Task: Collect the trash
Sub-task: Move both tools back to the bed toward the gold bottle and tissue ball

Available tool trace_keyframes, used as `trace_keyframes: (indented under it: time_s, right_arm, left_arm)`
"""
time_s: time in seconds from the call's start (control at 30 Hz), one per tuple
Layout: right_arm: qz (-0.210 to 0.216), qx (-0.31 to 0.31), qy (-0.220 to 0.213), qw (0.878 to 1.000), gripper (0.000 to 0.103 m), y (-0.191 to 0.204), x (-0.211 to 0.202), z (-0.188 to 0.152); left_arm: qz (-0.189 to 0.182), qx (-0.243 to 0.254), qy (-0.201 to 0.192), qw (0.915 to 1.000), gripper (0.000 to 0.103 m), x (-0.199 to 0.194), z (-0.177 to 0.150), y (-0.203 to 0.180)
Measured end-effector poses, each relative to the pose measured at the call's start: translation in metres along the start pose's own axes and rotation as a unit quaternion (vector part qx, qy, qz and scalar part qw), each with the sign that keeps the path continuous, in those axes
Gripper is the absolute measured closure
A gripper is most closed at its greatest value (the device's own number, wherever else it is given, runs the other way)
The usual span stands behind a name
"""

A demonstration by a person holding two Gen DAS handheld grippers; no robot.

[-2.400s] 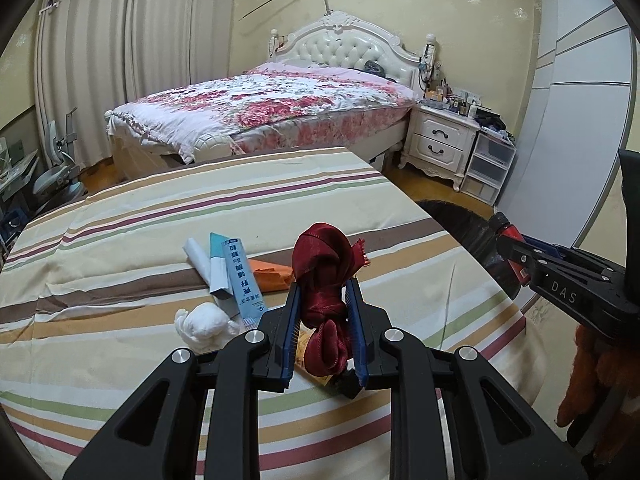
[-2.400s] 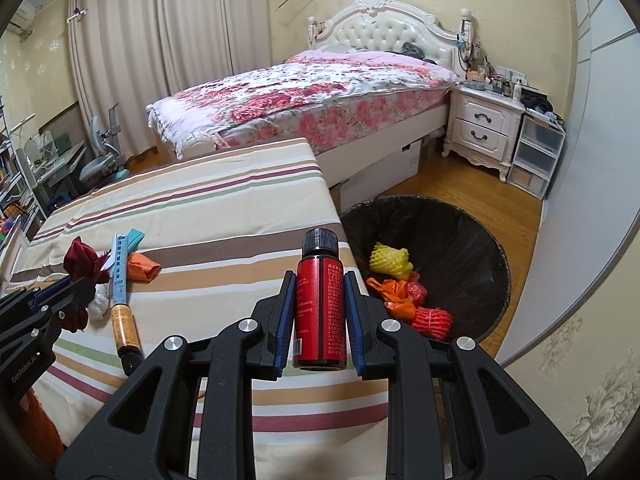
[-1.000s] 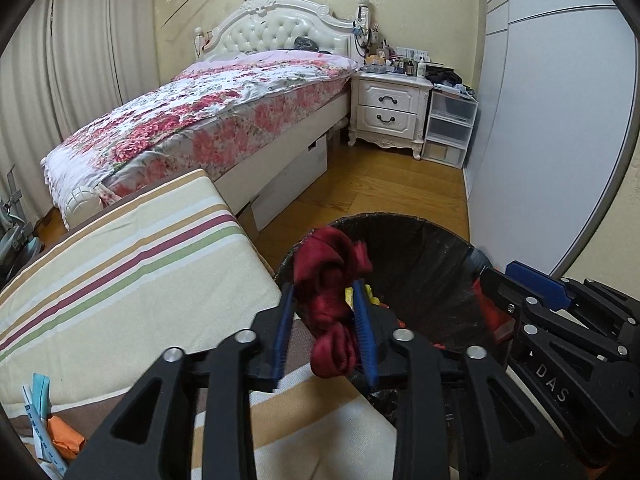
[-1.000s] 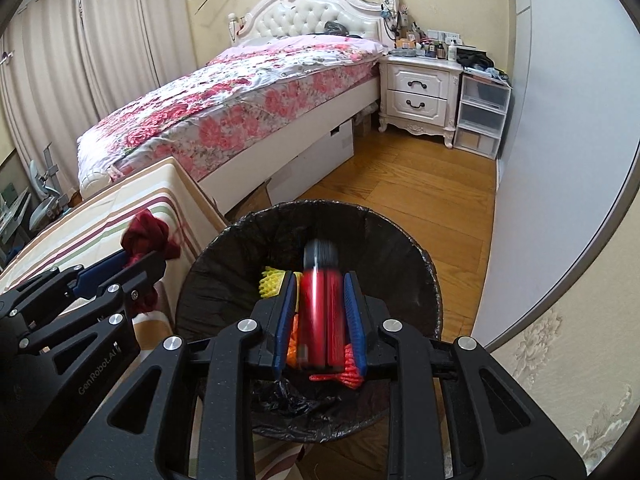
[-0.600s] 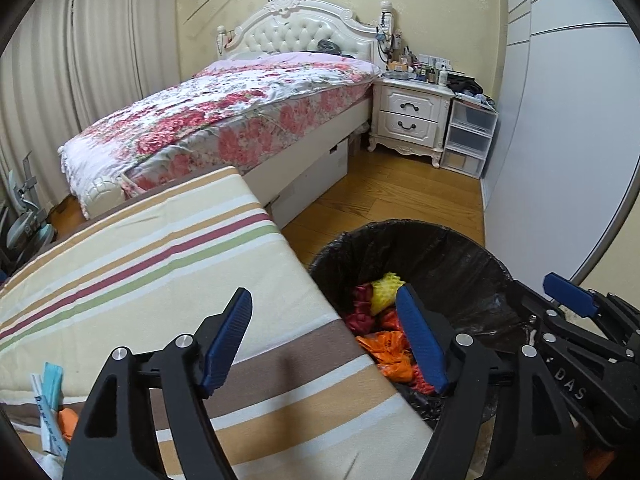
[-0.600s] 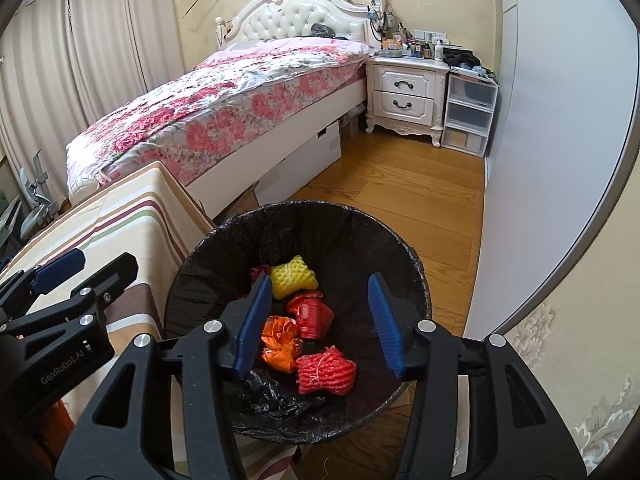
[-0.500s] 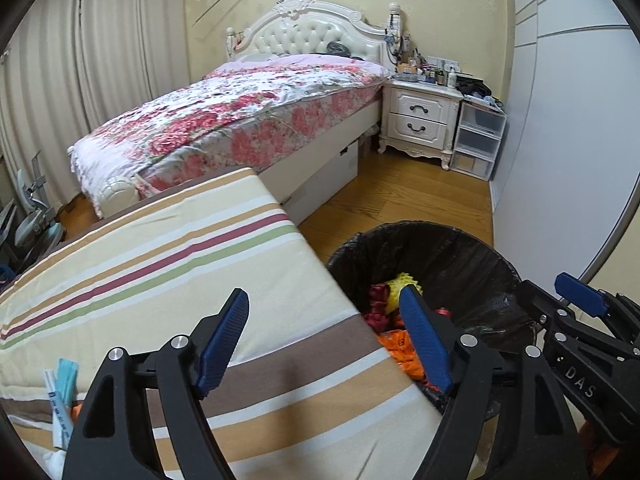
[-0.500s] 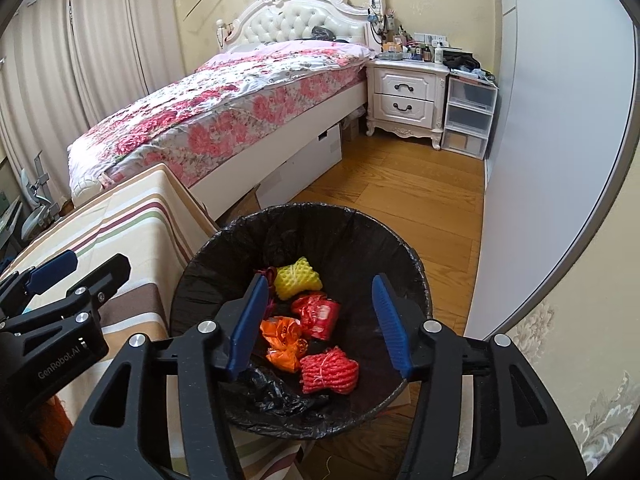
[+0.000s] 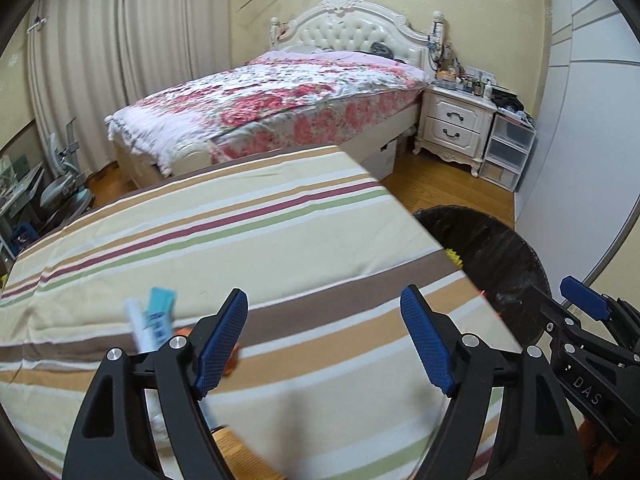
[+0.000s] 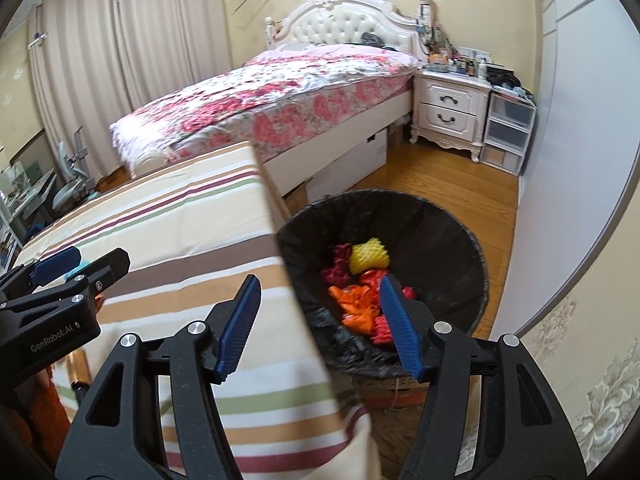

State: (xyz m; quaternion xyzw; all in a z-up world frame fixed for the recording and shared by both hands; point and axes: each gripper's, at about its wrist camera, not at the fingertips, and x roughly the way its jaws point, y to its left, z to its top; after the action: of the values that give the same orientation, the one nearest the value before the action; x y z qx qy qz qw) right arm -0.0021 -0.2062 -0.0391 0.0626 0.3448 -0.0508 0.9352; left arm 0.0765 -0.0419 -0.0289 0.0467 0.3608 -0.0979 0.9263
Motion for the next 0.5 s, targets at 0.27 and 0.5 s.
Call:
trace_keyframes:
  time_s: [0.27,0.5]
  right_arm:
    - [0.042,-0.041,0.011,0.998,0.043,0.049,-0.013,-0.017]
    - [0.077,-0.084,0.024,0.993,0.043,0.095,-0.02,-0.033]
  left_arm:
    - [0.039,-0.029,0.008,0.9988,0.025,-0.03,-0.03,0.054]
    - [0.082,-0.066,0.014,0.9944,0.025,-0.048,-0.056,0.105]
